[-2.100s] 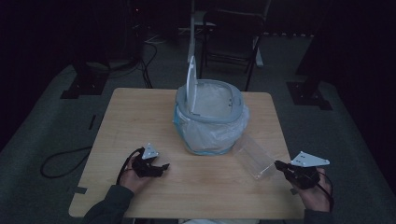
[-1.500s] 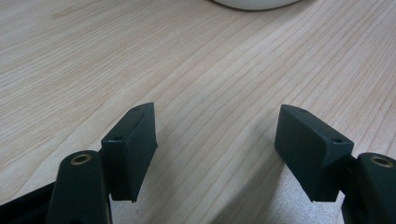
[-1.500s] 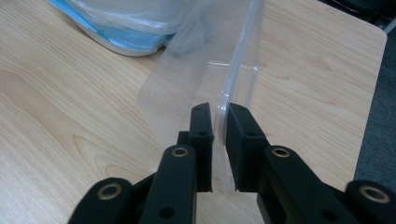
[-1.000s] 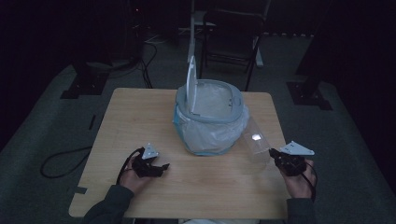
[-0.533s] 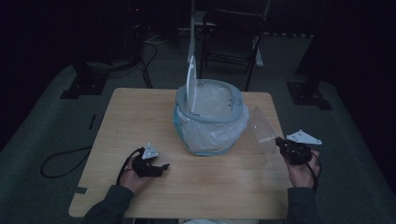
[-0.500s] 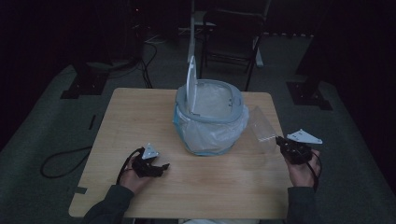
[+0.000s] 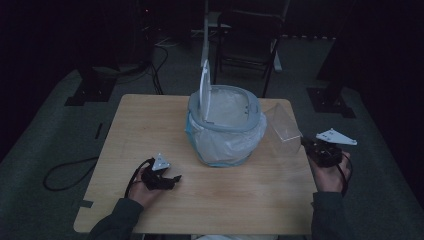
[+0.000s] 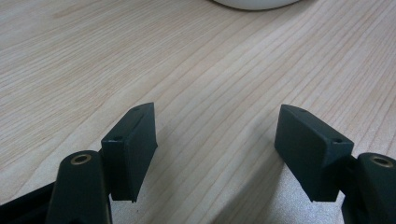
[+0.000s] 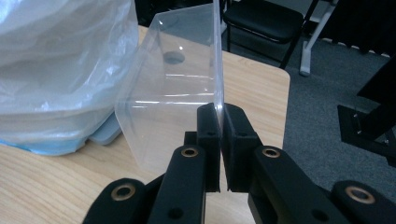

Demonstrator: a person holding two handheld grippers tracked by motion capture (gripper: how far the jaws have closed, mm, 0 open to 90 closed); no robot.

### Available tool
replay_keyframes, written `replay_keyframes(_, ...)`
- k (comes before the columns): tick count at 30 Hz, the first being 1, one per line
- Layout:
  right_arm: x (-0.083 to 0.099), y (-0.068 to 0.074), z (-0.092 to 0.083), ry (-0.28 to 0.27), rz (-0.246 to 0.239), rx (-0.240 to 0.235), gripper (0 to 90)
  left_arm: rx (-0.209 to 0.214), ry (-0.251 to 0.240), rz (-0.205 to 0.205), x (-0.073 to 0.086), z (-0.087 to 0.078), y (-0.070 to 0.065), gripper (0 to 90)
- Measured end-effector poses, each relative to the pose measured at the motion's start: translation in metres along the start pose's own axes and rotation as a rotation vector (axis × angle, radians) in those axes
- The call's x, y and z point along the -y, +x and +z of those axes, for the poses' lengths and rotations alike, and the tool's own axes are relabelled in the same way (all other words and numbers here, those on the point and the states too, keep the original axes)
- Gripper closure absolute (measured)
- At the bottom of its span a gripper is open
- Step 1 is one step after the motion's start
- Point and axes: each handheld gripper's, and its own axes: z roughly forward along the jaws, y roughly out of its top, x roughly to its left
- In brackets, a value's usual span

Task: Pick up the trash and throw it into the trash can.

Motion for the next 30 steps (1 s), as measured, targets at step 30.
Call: replay_keyframes(30,-0.042,-0.014,-0.025,-0.084,-0.019,-0.015,86.6,0.001,0.004,0.002,0.000,0.000,0.000,30.7)
